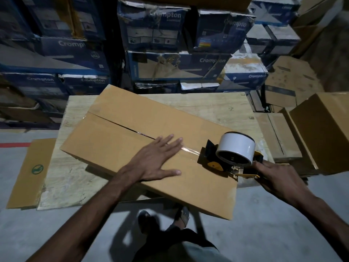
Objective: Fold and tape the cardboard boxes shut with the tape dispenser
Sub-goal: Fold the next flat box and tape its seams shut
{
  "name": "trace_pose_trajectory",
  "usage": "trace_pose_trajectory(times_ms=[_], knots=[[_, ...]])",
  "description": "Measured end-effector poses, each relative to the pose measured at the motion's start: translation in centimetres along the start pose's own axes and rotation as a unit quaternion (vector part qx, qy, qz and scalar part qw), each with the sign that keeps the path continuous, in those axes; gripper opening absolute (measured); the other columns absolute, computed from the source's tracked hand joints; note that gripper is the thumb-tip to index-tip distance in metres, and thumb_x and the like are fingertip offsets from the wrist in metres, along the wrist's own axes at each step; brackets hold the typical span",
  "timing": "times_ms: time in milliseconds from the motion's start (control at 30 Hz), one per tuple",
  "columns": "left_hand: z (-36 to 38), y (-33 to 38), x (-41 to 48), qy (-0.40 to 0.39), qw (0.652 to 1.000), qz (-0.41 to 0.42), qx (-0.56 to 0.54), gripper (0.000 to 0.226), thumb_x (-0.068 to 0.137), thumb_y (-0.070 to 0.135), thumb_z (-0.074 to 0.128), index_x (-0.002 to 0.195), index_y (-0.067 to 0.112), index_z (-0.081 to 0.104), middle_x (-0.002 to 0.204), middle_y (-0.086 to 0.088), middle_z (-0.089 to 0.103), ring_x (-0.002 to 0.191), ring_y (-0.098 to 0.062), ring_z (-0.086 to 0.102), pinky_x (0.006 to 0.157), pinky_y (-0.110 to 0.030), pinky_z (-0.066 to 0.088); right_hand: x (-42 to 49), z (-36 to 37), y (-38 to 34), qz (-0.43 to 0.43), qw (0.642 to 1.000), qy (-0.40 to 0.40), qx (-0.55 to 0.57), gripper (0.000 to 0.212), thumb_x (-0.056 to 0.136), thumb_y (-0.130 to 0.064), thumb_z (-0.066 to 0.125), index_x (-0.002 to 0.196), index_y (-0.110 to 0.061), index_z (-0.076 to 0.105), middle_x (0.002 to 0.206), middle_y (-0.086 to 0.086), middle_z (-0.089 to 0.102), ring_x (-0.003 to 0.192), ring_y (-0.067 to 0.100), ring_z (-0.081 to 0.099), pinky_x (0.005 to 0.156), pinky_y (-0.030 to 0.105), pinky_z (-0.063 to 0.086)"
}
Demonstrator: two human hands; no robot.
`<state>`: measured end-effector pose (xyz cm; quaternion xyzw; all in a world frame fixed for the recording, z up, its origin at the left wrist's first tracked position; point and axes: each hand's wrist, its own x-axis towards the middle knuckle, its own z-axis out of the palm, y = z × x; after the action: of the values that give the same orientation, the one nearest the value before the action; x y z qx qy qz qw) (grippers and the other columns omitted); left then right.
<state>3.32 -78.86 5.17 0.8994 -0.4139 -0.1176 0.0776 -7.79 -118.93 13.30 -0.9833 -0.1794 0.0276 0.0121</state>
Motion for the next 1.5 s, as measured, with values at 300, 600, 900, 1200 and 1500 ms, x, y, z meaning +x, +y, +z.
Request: trace_pose_trajectory(times_ms=[300,600,900,1200,1500], knots=[[2.1,10.1,4.0,0.045,0.998,0.002,-0.033,0.103,0.092,0.088,0.030,0.167,0.021,0.009,0.174,0.000,0.006,0.160,-0.015,-0.003,0.130,-0.042,0.003,0.0,-0.1,-0.3,-0.007,1.000,0.012,-0.004,0.072,0.072,-0.013,0.089,0.128,-0.033,0.050,0.096,0.002,0.075,0.049,0.019,0.060,0.036,0.033,0.049],[1.8,11.2,4.0,0.057,0.997,-0.049,-0.019,0.091,0.096,0.083,0.030,0.164,0.023,0.022,0.171,0.002,0.019,0.158,-0.011,0.011,0.130,-0.040,0.010,-0.5,0.8,0.3,-0.035,0.999,0.003,-0.009,0.058,0.090,-0.018,0.072,0.134,-0.042,0.044,0.112,-0.003,0.071,0.057,0.022,0.061,0.044,0.027,0.042],[1.7,11.6,4.3,0.034,0.996,-0.075,-0.015,0.095,0.096,0.083,0.030,0.166,0.029,-0.003,0.171,0.012,-0.008,0.157,0.000,-0.008,0.130,-0.032,0.005,-3.5,0.6,4.0,-0.045,0.999,0.024,0.000,0.047,0.095,-0.020,0.064,0.131,-0.042,0.042,0.108,-0.005,0.070,0.055,0.025,0.060,0.045,0.026,0.026],[1.2,12.1,4.2,0.016,0.997,-0.073,-0.005,0.098,0.094,0.086,0.030,0.165,0.031,-0.009,0.171,0.013,-0.015,0.156,0.000,-0.016,0.130,-0.037,0.004,-6.0,1.6,6.7,-0.047,0.998,0.028,0.017,0.059,0.079,-0.018,0.084,0.126,-0.037,0.054,0.101,-0.004,0.071,0.050,0.022,0.061,0.038,0.027,0.039],[3.2,20.8,7.8,0.029,0.995,-0.094,-0.026,0.120,0.080,0.097,0.034,0.166,0.016,0.011,0.172,-0.003,-0.011,0.158,-0.014,-0.020,0.129,-0.038,-0.007,-6.1,3.3,6.8,-0.046,0.996,0.065,0.032,0.076,0.063,-0.015,0.094,0.125,-0.034,0.054,0.092,0.000,0.069,0.048,0.024,0.061,0.035,0.028,0.040]])
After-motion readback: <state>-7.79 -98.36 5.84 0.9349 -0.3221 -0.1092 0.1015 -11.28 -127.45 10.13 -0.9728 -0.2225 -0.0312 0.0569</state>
